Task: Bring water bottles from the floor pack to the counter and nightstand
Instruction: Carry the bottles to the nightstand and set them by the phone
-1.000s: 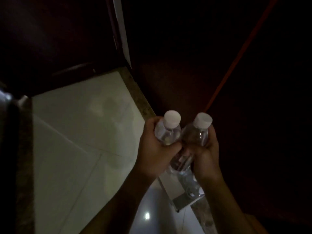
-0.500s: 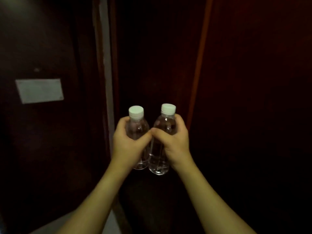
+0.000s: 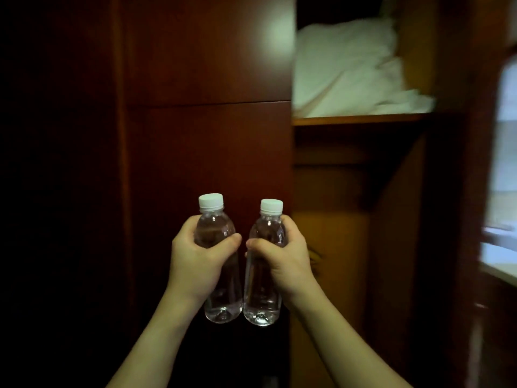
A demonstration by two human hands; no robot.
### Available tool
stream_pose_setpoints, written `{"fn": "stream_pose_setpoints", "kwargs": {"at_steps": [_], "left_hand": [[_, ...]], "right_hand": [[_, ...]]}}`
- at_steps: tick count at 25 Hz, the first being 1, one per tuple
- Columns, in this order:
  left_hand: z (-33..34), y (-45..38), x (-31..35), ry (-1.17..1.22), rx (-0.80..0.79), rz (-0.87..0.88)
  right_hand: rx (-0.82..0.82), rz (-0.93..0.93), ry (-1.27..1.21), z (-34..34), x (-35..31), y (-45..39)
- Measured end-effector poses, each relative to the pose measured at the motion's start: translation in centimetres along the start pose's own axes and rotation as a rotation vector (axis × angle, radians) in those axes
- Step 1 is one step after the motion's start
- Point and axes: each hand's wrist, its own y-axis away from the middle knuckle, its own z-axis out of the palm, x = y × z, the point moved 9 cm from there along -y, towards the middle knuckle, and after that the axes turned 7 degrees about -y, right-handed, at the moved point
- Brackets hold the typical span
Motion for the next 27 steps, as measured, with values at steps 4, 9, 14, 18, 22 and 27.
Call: {"fn": "stream_pose_setpoints", "kwargs": {"at_steps": [4,9,14,18,22,27], "left_hand": [[15.2,5.2,3.4,0.215,-0.274,-0.014],[34.5,16.1,12.1,0.484,-0.583,-0.059],[51.1,30.4,23.9,0.703,-0.827,-0.153],[60.0,41.5,33.4,0.867,-1.02,-0.227],[67.3,50.7,40.7,0.936,-1.211,-0.217],[75.6,58.8,46.9,1.033,-1.341,-0.223]], "right_hand": [[0.194,-0.11,0.258,-13.6,-9.3,4.3],[0.525,-0.192,0.516,-30.7,-23.9,14.3],[0.841,-0.257,0.765,-44.3,-40.4,27.3],[1.047,-0.307,0.934,-51.0,-52.1,37.2],[1.169,-0.351,1.048,-55.4,-60.4,44.3],[1.339,-0.392,1.132,-62.0,-67.0,50.8]]}}
